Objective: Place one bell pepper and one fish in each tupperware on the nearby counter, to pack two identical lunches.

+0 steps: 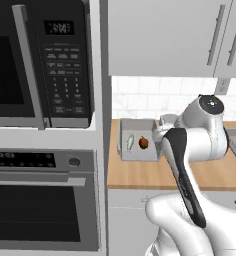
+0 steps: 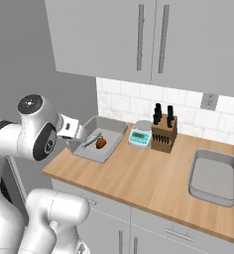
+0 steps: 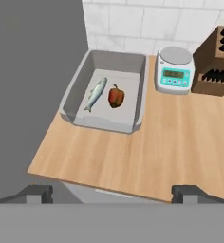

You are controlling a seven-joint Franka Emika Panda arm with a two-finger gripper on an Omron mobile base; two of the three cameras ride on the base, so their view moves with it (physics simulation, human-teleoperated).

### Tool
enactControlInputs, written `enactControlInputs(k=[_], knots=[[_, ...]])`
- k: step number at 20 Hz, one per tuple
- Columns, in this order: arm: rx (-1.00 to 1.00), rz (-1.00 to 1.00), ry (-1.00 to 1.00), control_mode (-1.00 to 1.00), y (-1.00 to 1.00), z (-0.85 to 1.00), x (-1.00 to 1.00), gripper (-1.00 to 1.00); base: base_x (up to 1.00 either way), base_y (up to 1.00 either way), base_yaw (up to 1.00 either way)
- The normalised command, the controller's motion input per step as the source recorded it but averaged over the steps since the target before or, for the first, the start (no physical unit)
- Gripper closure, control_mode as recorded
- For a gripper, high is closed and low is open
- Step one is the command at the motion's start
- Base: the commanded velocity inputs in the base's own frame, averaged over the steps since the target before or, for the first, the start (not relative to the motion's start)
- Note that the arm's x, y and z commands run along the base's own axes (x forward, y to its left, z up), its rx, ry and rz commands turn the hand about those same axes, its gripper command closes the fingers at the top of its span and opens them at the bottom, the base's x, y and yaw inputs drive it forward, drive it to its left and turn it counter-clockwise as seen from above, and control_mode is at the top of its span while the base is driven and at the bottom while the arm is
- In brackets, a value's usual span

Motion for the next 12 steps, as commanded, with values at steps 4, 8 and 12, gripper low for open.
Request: enactControlInputs(k=[4, 8, 12], knots=[[0.00, 0.03, 0.00, -1.00, -0.02, -0.16, -0.94, -1.00, 0.00, 0.00, 0.00], [0.00, 0.01, 0.00, -1.00, 0.01, -0.32, -0.94, -1.00, 0.00, 0.00, 0.00], [0.00, 0.00, 0.00, -1.00, 0.01, -0.18, -0.31, -1.00, 0.00, 0.00, 0.00]])
